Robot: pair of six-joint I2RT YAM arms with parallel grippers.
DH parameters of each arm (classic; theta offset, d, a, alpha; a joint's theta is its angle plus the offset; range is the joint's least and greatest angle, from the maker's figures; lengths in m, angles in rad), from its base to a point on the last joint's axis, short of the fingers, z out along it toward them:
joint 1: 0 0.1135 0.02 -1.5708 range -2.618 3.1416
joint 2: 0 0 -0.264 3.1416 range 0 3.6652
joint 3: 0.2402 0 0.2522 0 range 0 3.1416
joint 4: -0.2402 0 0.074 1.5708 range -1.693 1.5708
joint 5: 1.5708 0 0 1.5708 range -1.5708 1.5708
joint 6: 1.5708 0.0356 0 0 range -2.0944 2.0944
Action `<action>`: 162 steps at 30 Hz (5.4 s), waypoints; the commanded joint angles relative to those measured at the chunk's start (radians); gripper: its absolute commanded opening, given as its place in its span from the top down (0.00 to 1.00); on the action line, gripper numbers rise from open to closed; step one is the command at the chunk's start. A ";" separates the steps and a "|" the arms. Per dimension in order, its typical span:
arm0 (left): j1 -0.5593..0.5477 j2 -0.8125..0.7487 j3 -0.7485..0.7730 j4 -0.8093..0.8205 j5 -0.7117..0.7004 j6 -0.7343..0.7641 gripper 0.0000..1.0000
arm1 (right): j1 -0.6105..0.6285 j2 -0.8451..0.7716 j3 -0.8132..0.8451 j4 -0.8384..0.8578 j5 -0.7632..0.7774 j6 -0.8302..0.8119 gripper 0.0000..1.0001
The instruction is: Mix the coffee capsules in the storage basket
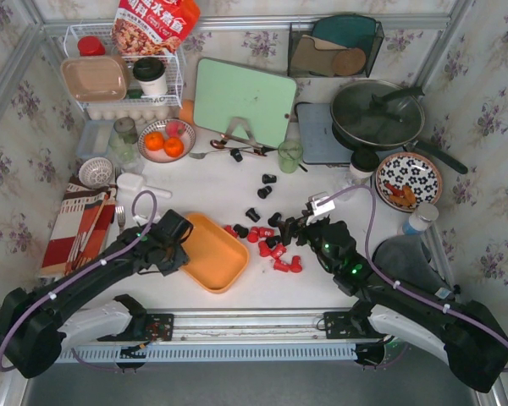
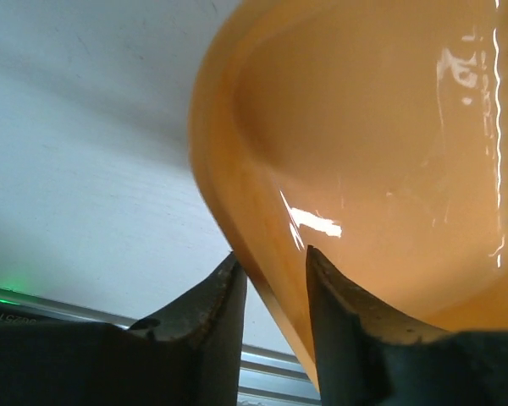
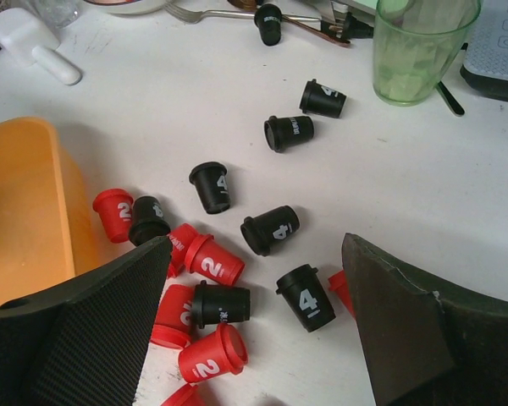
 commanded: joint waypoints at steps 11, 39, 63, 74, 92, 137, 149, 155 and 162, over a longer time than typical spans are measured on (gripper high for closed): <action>-0.003 -0.079 0.057 -0.048 -0.169 0.016 1.00 | 0.001 -0.014 0.001 0.009 -0.022 0.007 0.11; 0.424 0.807 1.256 -0.148 0.373 1.603 1.00 | 0.003 0.060 0.004 0.035 -0.021 0.004 0.11; 0.428 1.123 1.376 -0.080 0.336 1.601 0.68 | 0.003 0.148 0.013 0.059 -0.003 -0.003 0.11; 0.427 1.006 1.314 0.037 0.260 1.430 0.25 | 0.005 0.155 0.016 0.059 0.001 -0.003 0.11; 0.391 0.192 0.617 0.087 0.130 0.961 0.21 | 0.005 0.264 0.099 0.048 0.104 -0.011 0.09; 0.403 -0.110 0.456 0.057 0.432 0.952 0.13 | -0.175 1.470 1.540 -0.438 -0.182 -0.020 0.35; 0.420 -0.102 0.453 0.065 0.467 0.941 0.13 | -0.175 1.648 1.761 -0.553 -0.166 -0.088 0.35; 0.421 -0.102 0.452 0.066 0.476 0.936 0.13 | -0.179 1.724 1.847 -0.598 -0.198 -0.101 0.36; 0.422 -0.103 0.450 0.068 0.484 0.935 0.13 | -0.180 1.729 1.857 -0.592 -0.222 -0.113 0.51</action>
